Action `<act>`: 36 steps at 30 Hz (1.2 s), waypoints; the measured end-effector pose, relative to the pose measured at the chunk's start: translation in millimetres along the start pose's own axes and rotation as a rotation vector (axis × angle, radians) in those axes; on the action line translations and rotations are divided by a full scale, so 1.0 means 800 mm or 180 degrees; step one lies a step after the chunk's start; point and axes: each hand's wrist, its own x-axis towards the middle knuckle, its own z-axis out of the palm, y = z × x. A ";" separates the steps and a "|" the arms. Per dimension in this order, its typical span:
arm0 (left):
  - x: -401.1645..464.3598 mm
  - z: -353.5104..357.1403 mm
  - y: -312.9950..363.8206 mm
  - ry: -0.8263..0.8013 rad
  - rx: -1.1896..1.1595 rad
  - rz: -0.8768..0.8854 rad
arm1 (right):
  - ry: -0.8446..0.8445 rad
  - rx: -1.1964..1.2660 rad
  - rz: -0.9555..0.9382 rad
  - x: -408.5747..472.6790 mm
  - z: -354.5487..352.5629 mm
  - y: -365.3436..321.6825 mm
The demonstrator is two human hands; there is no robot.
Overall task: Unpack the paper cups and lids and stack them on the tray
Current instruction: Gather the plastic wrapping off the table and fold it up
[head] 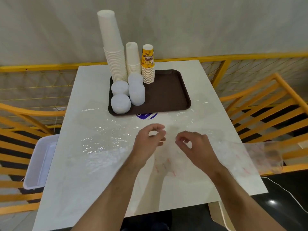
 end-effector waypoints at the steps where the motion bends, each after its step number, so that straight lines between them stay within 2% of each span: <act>1: -0.002 -0.005 0.007 -0.0198 0.0050 0.0038 | -0.0020 0.0086 0.0038 0.005 -0.008 -0.006; 3: -0.006 -0.018 0.017 -0.0493 0.0385 0.0150 | -0.0086 0.0230 0.0077 0.017 -0.024 -0.019; 5: -0.010 -0.029 0.025 -0.0522 0.0723 0.0307 | -0.0139 0.0261 0.0025 0.029 -0.034 -0.031; 12: -0.019 -0.066 0.049 -0.0056 0.0684 0.0716 | -0.0188 0.0579 -0.0238 0.057 -0.046 -0.076; 15: -0.019 -0.092 0.061 0.0217 0.0945 0.0871 | -0.0217 0.0865 -0.0281 0.067 -0.049 -0.093; 17: -0.022 -0.104 0.071 0.0278 0.1100 0.0911 | -0.0269 0.1046 -0.0279 0.074 -0.048 -0.100; 19: -0.032 -0.118 0.082 0.0294 0.0882 0.0827 | -0.0330 0.1173 -0.0268 0.082 -0.044 -0.111; 21: -0.043 -0.129 0.093 0.0024 0.0644 0.0556 | -0.0364 0.1313 -0.0253 0.089 -0.041 -0.124; 24: -0.051 -0.142 0.098 -0.0592 0.1031 0.0212 | -0.0364 0.1423 -0.0143 0.099 -0.040 -0.145; 26: -0.049 -0.149 0.098 -0.0771 0.1203 0.0250 | -0.0451 0.1501 -0.0111 0.108 -0.038 -0.161; 30: -0.048 -0.167 0.100 -0.0697 0.0829 0.0497 | -0.0701 0.1974 -0.0015 0.121 -0.040 -0.185; 32: -0.050 -0.183 0.101 -0.0572 0.0500 0.0556 | -0.1039 0.2076 0.0142 0.117 -0.052 -0.181; 36: -0.051 -0.230 0.098 -0.0346 -0.0171 0.0628 | -0.1596 0.1242 0.0274 0.096 -0.062 -0.157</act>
